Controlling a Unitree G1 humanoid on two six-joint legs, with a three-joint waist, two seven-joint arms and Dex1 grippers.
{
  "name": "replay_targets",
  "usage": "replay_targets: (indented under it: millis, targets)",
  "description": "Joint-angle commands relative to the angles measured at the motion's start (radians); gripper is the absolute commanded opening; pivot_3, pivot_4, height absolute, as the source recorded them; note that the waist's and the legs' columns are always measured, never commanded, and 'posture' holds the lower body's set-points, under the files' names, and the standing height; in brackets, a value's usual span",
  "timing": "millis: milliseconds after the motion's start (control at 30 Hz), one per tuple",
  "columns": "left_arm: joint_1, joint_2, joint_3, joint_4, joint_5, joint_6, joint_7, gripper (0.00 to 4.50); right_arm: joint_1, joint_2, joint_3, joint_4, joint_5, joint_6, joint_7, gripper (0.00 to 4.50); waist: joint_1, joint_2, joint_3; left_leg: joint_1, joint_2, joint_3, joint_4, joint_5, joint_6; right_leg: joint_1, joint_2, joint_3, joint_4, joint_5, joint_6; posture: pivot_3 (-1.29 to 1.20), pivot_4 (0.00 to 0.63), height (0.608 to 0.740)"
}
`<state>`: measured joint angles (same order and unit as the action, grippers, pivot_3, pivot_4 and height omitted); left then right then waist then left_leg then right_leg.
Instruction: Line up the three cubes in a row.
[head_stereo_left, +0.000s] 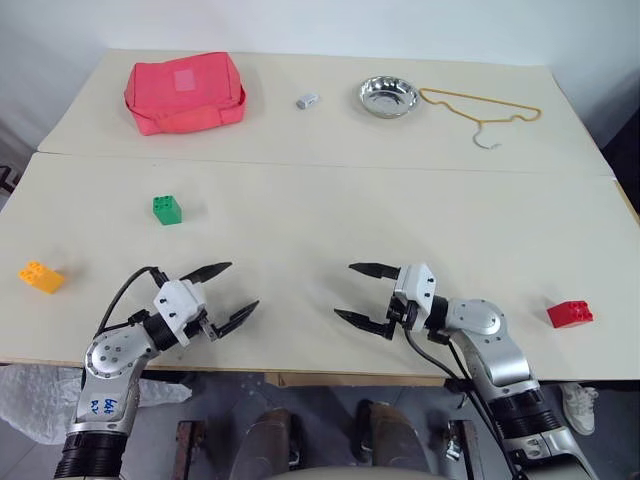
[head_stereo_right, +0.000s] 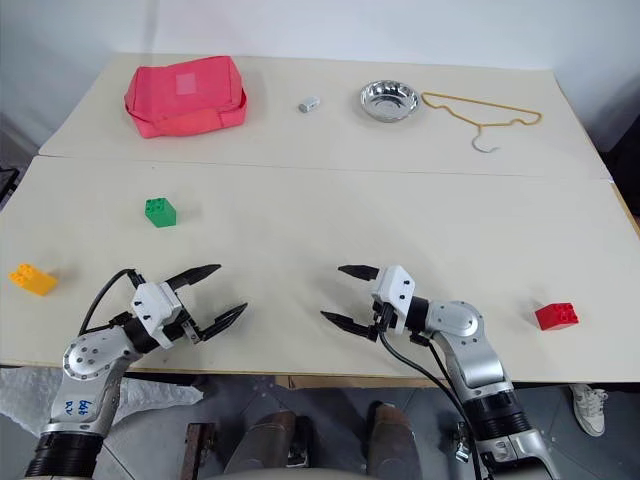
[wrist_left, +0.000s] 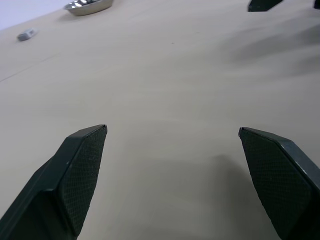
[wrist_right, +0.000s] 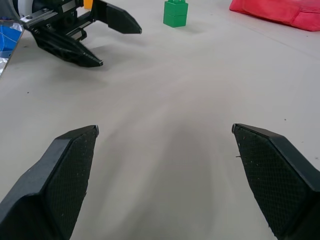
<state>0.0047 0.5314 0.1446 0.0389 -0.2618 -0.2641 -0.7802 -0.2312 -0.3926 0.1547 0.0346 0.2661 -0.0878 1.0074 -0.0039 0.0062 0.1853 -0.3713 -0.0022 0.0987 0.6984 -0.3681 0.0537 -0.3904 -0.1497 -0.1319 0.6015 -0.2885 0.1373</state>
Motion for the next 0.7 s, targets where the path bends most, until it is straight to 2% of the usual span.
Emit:
replay_targets:
  millis: [33, 267, 400, 533, 700]
  targets:
    - [0.016, 0.003, 0.018, -0.051, -0.013, 0.008, 0.016, 4.49, 0.005, -0.007, -0.003, -0.036, 0.013, -0.008, 0.006, 4.5, 0.0, 0.0, 0.0, 0.0, 0.0, 0.0, 0.0, 0.0, 0.0, 0.0, 0.0, 0.0, 0.0, 0.0, 0.0, 0.0, 0.15, 0.74]
    - [-0.02, -0.019, 0.025, -0.105, -0.058, 0.157, 0.086, 4.49, 0.017, -0.028, -0.035, -0.099, 0.031, 0.029, -0.012, 4.5, 0.001, 0.0, 0.0, 0.0, 0.0, 0.0, 0.0, 0.0, 0.0, 0.0, 0.0, 0.0, 0.0, 0.0, 0.0, 0.0, 0.15, 0.74]
    - [-0.047, -0.028, 0.016, -0.158, -0.135, 0.218, 0.038, 4.49, 0.048, -0.052, -0.091, -0.176, 0.081, 0.095, -0.051, 4.5, 0.004, 0.0, 0.0, 0.0, 0.0, -0.001, 0.001, 0.0, 0.0, 0.0, 0.0, 0.0, 0.0, 0.0, 0.0, 0.0, 0.15, 0.74]
    - [-0.084, -0.01, -0.031, -0.217, -0.224, 0.296, -0.072, 4.49, 0.119, -0.055, -0.2, -0.328, 0.168, 0.211, -0.174, 4.5, 0.003, 0.0, 0.0, 0.0, 0.0, -0.002, 0.0, 0.0, 0.0, 0.0, 0.0, 0.0, 0.001, 0.0, 0.0, 0.0, 0.15, 0.74]
    - [-0.211, -0.025, -0.121, -0.197, -0.235, 0.396, -0.134, 4.49, 0.211, -0.118, -0.343, -0.506, 0.237, 0.332, -0.274, 4.5, 0.015, 0.0, 0.0, 0.0, -0.001, 0.0, 0.002, 0.0, 0.0, 0.001, 0.0, 0.001, 0.001, 0.0, 0.0, 0.0, 0.15, 0.74]
